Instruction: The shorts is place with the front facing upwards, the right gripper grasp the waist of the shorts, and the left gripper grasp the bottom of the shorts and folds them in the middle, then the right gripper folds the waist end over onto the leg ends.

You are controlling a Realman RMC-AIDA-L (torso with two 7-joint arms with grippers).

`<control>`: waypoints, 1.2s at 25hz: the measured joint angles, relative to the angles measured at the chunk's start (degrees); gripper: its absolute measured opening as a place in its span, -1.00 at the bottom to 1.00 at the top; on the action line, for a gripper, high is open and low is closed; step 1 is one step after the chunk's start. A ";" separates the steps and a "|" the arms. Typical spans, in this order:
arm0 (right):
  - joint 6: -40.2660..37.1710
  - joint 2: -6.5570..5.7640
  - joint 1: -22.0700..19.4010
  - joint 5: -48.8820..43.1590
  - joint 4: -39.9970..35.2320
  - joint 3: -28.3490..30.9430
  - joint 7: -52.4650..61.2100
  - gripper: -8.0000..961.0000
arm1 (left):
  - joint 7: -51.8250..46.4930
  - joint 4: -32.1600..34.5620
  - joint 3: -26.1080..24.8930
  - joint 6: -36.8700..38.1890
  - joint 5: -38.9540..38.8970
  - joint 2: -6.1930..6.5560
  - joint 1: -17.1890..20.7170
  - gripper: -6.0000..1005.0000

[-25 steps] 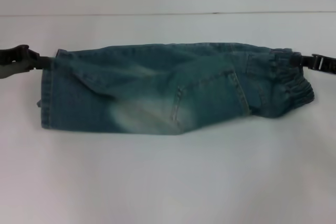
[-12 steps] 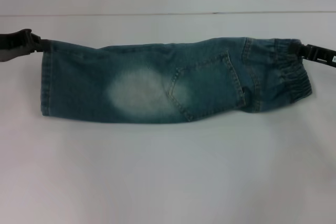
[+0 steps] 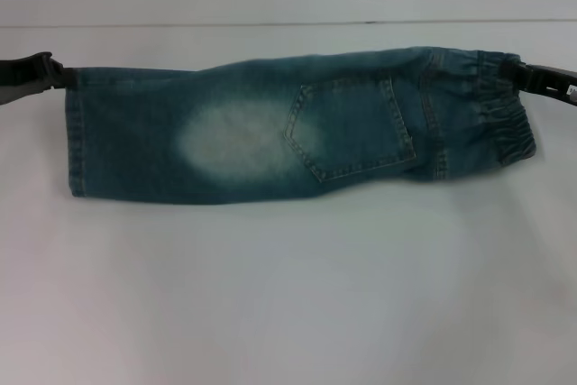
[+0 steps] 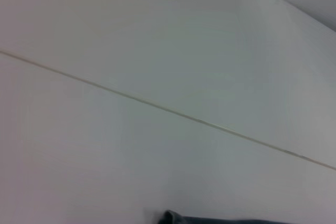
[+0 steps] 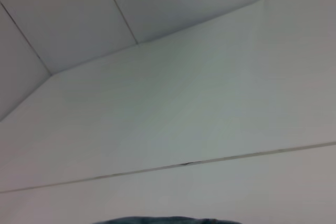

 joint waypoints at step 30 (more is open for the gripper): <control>3.10 -0.61 1.65 -0.33 0.57 -2.91 0.66 -0.62 | 1.83 0.19 5.94 -5.68 -4.26 -1.90 -0.02 -0.69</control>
